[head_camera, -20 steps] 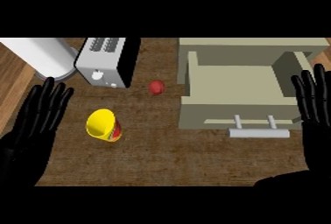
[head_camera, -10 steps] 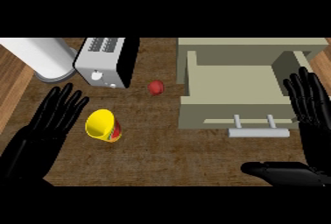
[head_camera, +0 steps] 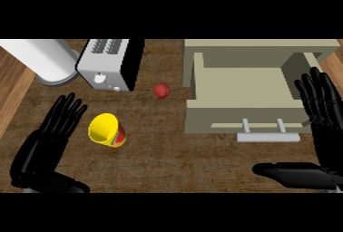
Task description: Pick up the cup, place it into the drawer and close the drawer
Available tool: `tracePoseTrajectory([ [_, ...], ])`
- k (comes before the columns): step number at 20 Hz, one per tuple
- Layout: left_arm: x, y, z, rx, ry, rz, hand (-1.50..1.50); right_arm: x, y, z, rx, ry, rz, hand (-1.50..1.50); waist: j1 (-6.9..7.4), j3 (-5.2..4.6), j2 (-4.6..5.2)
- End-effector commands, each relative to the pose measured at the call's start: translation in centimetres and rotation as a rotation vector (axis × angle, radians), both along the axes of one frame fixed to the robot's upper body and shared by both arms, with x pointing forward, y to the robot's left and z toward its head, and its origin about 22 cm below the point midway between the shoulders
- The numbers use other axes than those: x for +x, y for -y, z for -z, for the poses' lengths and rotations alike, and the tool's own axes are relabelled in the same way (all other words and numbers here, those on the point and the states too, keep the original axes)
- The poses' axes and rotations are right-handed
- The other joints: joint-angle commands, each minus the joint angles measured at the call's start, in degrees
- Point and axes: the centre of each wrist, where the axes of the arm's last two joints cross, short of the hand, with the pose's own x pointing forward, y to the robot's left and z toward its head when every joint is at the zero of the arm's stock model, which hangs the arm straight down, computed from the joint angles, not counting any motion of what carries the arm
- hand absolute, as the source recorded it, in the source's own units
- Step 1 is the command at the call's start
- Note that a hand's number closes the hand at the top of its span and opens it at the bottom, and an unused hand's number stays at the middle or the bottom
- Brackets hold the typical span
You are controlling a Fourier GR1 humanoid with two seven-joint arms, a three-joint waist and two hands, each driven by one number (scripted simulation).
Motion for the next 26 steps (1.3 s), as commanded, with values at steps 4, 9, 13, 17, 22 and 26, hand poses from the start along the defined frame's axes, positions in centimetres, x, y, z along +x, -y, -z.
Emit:
tracePoseTrajectory([
  [4, 1.6, -3.5, 4.7, 0.069, -0.067, -0.09, -1.5, 1.7, -0.3, 0.7, -0.023, -0.006, -0.012, -1.5, -0.05, -0.01, 0.11],
  [9, 2.0, -4.6, 7.4, 0.109, -0.106, -0.125, -1.5, 0.8, -0.5, 1.2, -0.003, -0.006, -0.015, -1.5, -0.11, 0.0, 0.06],
  [13, 2.6, -5.7, 9.7, 0.143, -0.124, -0.144, -1.5, -0.4, 1.8, 0.3, -0.017, 0.007, -0.012, -1.5, -0.3, -0.01, 0.03],
  [17, 2.7, -5.2, 12.5, 0.119, -0.147, -0.146, -1.5, 1.7, -0.1, 2.8, -0.017, 0.007, -0.015, -1.5, -0.11, 0.0, 0.09],
  [22, 3.1, -6.3, 15.4, 0.089, -0.144, -0.157, -1.5, 0.9, 0.4, 1.2, 0.001, 0.006, -0.018, -1.5, -0.54, -0.05, 0.15],
  [26, 3.2, -5.3, 15.9, 0.087, -0.112, -0.17, -1.5, 0.9, 0.5, 1.0, -0.003, -0.021, -0.022, -1.5, -0.2, -0.01, 0.03],
])
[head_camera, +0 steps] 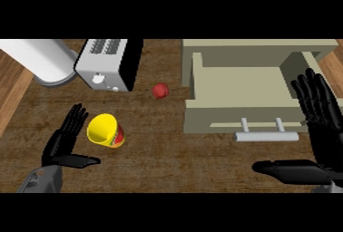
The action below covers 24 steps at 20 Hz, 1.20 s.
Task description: Pick up the cup, place it into the drawer and close the drawer
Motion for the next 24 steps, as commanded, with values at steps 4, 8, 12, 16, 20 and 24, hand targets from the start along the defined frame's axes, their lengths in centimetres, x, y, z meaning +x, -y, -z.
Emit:
tracePoseTrajectory([
  [4, 0.0, 0.7, 2.2, -0.031, 0.045, -0.013, -1.5, 0.0, 1.2, -1.2, -0.008, 0.02, -0.013, -1.5, -0.52, -0.07, 0.18],
  [8, 0.6, -0.2, 1.7, -0.01, 0.073, -0.018, -1.5, 0.6, 0.1, -1.0, -0.013, 0.024, -0.015, -1.5, -0.91, -0.15, 0.45],
  [12, 1.3, 1.6, 2.0, -0.02, 0.047, 0.015, -1.5, 2.0, 1.0, -1.2, -0.008, -0.005, -0.026, -1.5, -0.6, -0.11, 0.37],
  [16, -0.2, 0.5, 2.6, -0.036, 0.077, 0.017, -1.5, 0.7, 0.3, -1.1, 0.012, 0.003, -0.04, -1.5, -1.04, -0.17, 0.48],
  [20, 0.3, 1.2, 2.6, -0.035, 0.066, 0.023, -1.5, 0.4, -0.6, -1.2, -0.014, -0.003, -0.06, -1.5, -1.5, -0.25, 0.72],
  [24, 0.1, 4.3, 3.8, -0.079, 0.073, 0.037, -1.5, 0.0, 0.2, -1.0, 0.0, -0.014, -0.034, -1.5, -1.15, -0.16, 0.43],
])
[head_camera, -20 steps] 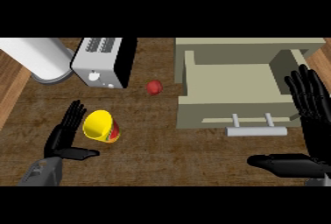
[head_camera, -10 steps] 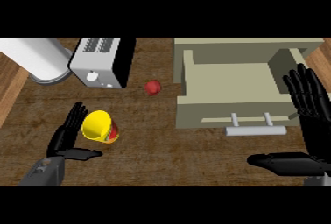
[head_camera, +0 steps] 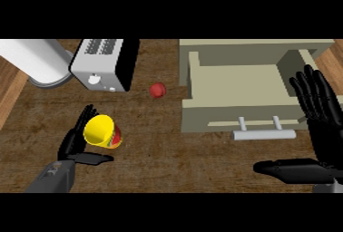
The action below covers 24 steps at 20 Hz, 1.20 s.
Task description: Pick up the cup, place it into the drawer and close the drawer
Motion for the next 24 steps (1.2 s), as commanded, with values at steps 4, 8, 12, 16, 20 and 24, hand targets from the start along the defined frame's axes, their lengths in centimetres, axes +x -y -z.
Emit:
tracePoseTrajectory([
  [4, -0.1, 2.0, 0.7, -0.157, 0.082, 0.076, -1.5, 0.5, -0.1, -0.4, 0.004, 0.006, -0.009, -1.5, -0.26, -0.07, 0.2],
  [8, 0.4, 0.5, -0.1, -0.195, 0.096, 0.138, -1.5, 0.1, 1.0, -0.5, -0.001, 0.001, 0.014, -1.5, -0.1, -0.03, 0.01],
  [12, 0.5, 3.4, 0.6, -0.283, 0.112, 0.162, -1.5, 0.7, 0.8, 0.3, 0.007, -0.014, 0.007, -1.5, 0.28, -0.01, 0.02],
  [16, 2.9, 2.4, -1.5, -0.32, 0.104, 0.236, 1.5, 0.5, 0.0, 0.6, -0.006, -0.015, 0.002, -1.5, 0.0, -0.01, 0.07],
  [20, 1.6, 4.0, -0.1, -0.406, 0.088, 0.249, 1.5, 0.3, 0.4, 1.1, 0.012, -0.027, -0.007, -1.5, 0.06, 0.01, 0.0],
  [24, 2.7, 4.8, -0.8, -0.441, 0.145, 0.283, 1.5, 0.5, -0.1, 1.7, -0.008, -0.038, 0.008, -1.5, 0.32, 0.03, -0.06],
])
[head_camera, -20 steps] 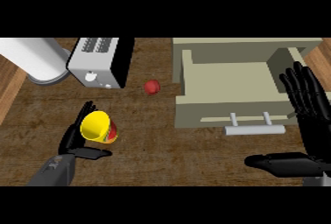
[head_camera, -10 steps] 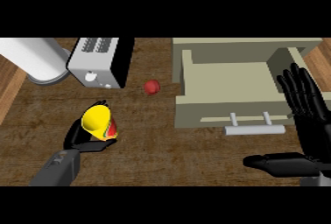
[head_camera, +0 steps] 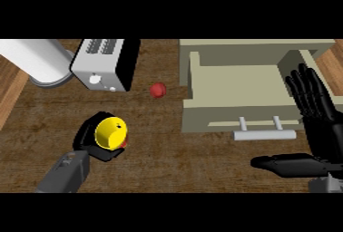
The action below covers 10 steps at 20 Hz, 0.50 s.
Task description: Pick up the cup, place it into the drawer and close the drawer
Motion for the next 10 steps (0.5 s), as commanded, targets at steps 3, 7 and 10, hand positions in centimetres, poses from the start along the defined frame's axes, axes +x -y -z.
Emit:
tracePoseTrajectory([
  [3, -0.8, -0.7, 0.2, -0.168, 0.178, -0.006, 1.5, -0.7, 0.9, -0.1, -0.004, -0.004, 0.002, -1.5, 0.25, 0.08, -0.24],
  [7, -1.3, -3.5, -0.2, -0.124, 0.239, -0.327, 1.5, 0.5, 1.8, -0.1, -0.005, 0.008, 0.013, -1.5, 0.9, 0.07, -0.05],
  [10, -1.8, -2.7, 0.4, -0.123, 0.29, -0.399, 1.5, -0.1, 0.8, -0.7, 0.01, 0.014, 0.005, -1.5, 0.35, 0.05, -0.22],
])
